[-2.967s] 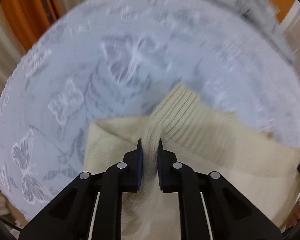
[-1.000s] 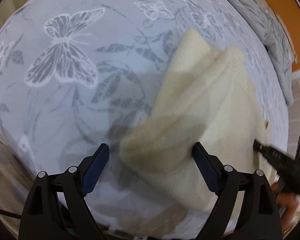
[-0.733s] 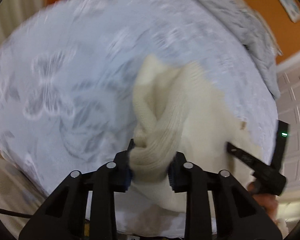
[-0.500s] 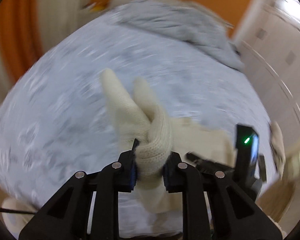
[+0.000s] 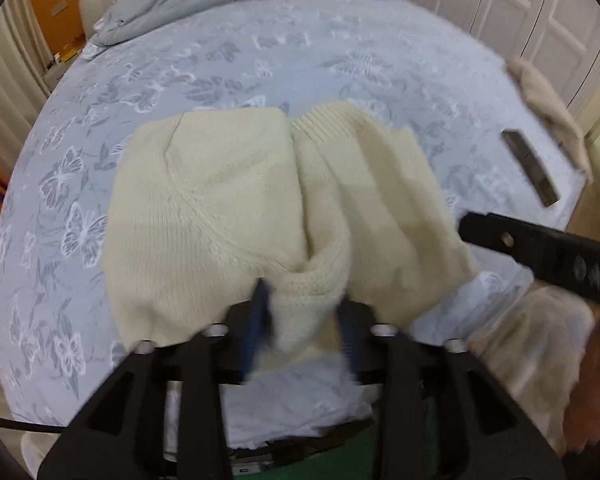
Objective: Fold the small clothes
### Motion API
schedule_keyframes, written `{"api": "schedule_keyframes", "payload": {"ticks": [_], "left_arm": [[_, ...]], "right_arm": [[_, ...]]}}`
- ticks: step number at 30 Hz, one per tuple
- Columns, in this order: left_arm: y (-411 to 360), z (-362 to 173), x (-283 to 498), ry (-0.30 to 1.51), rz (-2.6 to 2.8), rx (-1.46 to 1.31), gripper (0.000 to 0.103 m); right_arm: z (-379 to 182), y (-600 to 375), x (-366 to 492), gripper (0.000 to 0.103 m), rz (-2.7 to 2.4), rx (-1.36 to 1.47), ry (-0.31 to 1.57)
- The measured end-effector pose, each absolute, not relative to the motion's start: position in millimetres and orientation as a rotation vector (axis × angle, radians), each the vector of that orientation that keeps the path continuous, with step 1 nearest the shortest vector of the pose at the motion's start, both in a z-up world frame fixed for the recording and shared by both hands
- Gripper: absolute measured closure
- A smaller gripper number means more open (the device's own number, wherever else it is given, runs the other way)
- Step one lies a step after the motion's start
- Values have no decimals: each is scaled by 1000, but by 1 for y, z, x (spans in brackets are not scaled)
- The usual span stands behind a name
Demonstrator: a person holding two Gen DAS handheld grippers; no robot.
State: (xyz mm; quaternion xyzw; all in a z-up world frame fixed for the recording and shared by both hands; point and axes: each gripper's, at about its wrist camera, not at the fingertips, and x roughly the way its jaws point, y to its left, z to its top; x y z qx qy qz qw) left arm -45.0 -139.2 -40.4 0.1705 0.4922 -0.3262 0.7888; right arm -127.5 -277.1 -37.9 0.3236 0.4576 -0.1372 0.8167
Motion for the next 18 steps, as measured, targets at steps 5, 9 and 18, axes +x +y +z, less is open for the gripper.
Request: {"api": "schedule_keyframes", "payload": {"ticks": [5, 9, 18], "left_arm": [[-72, -10, -42, 1017, -626, 193, 20], [-27, -8, -39, 1051, -525, 159, 20], [7, -15, -44, 1095, -454, 132, 20]], "right_arm": [[-37, -269, -104, 29, -154, 799, 928], [-51, -243, -69, 25, -84, 822, 1001], [-75, -173, -28, 36, -50, 713, 1172]]}}
